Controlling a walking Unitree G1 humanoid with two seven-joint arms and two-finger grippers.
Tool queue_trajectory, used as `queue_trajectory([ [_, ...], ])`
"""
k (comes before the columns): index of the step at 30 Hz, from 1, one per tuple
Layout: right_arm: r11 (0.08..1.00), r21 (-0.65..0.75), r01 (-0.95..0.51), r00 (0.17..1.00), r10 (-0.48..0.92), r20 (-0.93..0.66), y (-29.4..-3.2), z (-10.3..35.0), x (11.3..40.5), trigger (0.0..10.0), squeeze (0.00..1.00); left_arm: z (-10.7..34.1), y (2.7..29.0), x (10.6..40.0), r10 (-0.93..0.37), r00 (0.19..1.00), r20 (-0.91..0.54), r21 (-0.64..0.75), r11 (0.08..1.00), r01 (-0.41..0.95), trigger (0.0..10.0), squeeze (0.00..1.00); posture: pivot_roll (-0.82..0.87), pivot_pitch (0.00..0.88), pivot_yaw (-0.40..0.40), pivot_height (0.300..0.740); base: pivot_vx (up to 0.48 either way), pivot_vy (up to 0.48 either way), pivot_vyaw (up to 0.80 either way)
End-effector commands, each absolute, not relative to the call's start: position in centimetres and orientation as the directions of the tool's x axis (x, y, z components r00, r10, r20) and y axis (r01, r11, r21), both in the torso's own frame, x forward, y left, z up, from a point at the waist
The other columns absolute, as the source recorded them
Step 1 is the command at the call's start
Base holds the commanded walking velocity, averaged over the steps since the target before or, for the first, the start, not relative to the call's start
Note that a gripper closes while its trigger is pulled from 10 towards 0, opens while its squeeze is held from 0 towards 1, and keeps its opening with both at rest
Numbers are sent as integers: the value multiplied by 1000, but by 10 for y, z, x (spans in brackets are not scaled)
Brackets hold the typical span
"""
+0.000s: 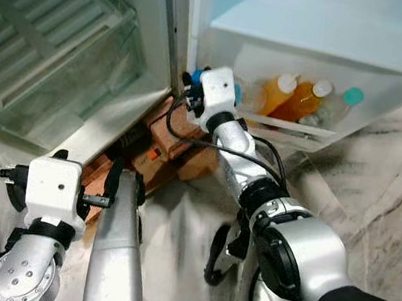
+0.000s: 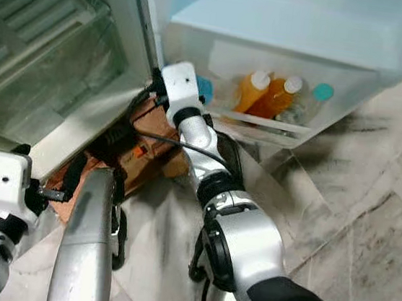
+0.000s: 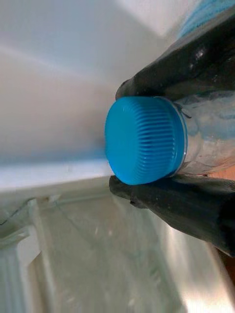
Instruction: Restocking fridge
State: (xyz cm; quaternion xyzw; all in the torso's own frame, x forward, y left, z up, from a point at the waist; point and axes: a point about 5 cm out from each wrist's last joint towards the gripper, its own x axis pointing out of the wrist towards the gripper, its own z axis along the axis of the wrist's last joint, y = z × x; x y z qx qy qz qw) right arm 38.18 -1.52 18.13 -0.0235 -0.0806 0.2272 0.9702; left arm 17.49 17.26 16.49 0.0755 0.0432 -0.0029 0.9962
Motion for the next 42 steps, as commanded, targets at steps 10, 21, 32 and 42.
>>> queue_trajectory([
  [10, 923, 289, -255, 966, 253, 46, -53, 176, 397, 10000, 0, 159, 176, 179, 18, 994, -108, 168, 986, 1, 10000, 0, 328, 428, -35, 557, 0, 0, 0],
  [21, 964, 76, -255, 964, 247, 97, -71, 183, 400, 10000, 1000, 155, 175, 189, 7, 995, -97, 172, 985, 10, 10000, 0, 314, 393, -27, 557, 0, 0, 0],
  [32, 925, -276, -261, 857, 354, 374, -71, 223, 394, 10000, 1000, 155, 177, 204, -2, 998, -64, 185, 983, 13, 10000, 0, 288, 335, -6, 557, 0, 0, 0],
  [42, 911, -334, -243, 749, 395, 532, -81, 249, 385, 10000, 1000, 156, 176, 217, -27, 999, -32, 185, 982, 33, 10000, 0, 271, 289, 13, 557, 0, 0, 0],
])
